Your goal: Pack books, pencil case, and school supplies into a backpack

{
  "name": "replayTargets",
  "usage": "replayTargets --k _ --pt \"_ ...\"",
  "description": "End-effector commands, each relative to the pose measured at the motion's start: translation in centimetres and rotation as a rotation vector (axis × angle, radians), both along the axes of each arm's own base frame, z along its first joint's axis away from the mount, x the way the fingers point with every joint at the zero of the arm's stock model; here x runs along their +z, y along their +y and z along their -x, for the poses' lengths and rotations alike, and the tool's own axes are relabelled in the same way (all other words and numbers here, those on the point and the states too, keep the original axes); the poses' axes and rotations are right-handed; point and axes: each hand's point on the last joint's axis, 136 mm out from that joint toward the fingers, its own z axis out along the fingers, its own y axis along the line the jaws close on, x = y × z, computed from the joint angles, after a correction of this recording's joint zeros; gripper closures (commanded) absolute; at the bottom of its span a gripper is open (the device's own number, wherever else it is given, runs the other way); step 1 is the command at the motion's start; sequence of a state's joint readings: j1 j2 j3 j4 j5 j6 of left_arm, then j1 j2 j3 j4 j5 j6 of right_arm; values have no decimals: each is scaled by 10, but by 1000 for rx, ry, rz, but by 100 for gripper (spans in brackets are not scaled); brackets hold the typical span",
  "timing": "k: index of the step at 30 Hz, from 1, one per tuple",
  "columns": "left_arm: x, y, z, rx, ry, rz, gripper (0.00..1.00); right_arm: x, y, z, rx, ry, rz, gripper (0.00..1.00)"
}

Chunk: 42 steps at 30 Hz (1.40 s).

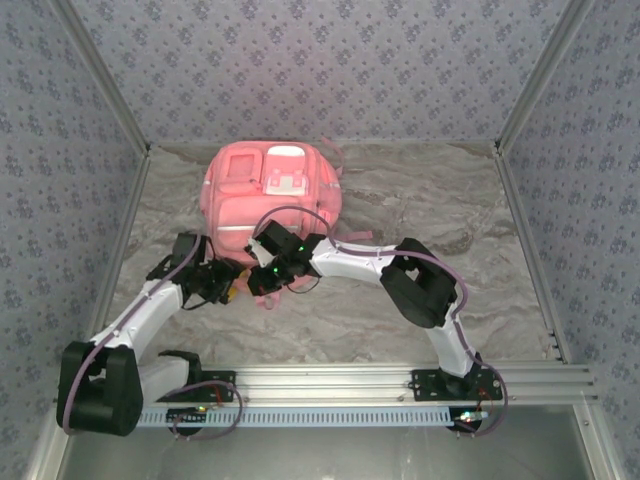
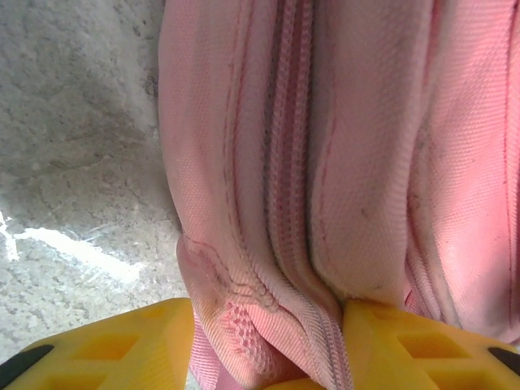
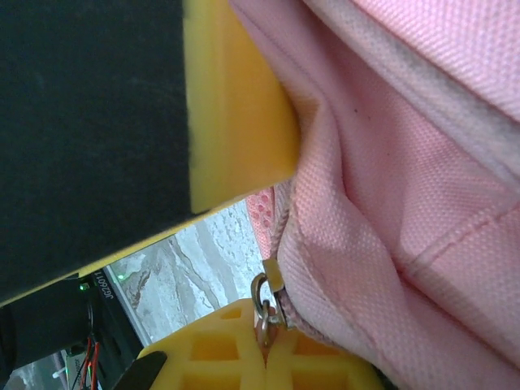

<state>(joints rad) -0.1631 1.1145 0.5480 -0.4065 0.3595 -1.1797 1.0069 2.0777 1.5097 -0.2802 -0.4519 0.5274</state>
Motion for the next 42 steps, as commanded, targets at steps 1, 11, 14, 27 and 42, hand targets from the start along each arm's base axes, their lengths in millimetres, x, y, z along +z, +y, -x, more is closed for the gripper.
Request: replayTargets --k 1,11,14,27,42 --pt "8 2 -18 18 -56 -44 53 -7 1 7 34 -6 9 100" --pt "-26 10 -14 -64 -17 -167 85 -6 -7 3 19 2 11 100" --pt "-36 12 -10 -86 3 -190 93 -11 -16 2 18 -6 48 100" --pt "-33 29 -8 -106 -3 -308 96 -5 -62 -12 47 -49 170 100" --pt "-16 40 -8 -57 -22 -352 94 0 -93 -13 201 -103 248 100"
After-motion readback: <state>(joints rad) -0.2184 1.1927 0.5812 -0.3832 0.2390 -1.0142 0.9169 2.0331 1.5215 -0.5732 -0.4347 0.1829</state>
